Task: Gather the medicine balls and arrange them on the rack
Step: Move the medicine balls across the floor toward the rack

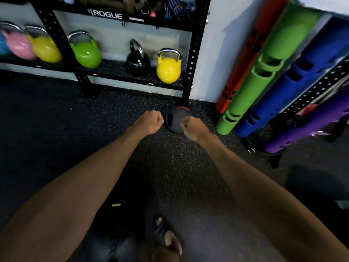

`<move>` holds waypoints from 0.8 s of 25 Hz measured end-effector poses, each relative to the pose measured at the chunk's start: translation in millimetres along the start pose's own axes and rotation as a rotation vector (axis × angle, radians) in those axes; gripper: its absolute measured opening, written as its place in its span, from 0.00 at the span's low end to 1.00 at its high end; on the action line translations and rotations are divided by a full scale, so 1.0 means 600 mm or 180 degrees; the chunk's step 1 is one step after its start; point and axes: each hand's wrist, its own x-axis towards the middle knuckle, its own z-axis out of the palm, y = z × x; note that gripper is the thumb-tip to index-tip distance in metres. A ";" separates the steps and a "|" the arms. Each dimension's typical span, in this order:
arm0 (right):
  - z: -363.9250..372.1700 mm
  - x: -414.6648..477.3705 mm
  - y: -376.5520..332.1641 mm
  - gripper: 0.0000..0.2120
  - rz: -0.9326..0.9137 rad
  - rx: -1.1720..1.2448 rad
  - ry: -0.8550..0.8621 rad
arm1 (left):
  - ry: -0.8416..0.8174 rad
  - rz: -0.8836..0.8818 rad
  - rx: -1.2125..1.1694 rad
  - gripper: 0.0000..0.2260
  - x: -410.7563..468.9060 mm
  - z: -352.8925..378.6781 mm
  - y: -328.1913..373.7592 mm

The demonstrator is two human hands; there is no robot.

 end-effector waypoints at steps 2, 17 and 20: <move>-0.014 -0.094 -0.027 0.14 -0.0029 -0.0087 0.0025 | 0.0002 0.0099 0.0059 0.10 -0.094 -0.014 0.019; 0.286 -0.555 -0.182 0.14 0.0513 0.0485 -0.0689 | -0.0917 -0.0637 0.0170 0.11 -0.657 0.075 -0.172; 0.379 -0.587 -0.233 0.14 0.0638 0.0549 -0.0651 | -0.1007 -0.0641 0.0153 0.11 -0.690 0.100 -0.279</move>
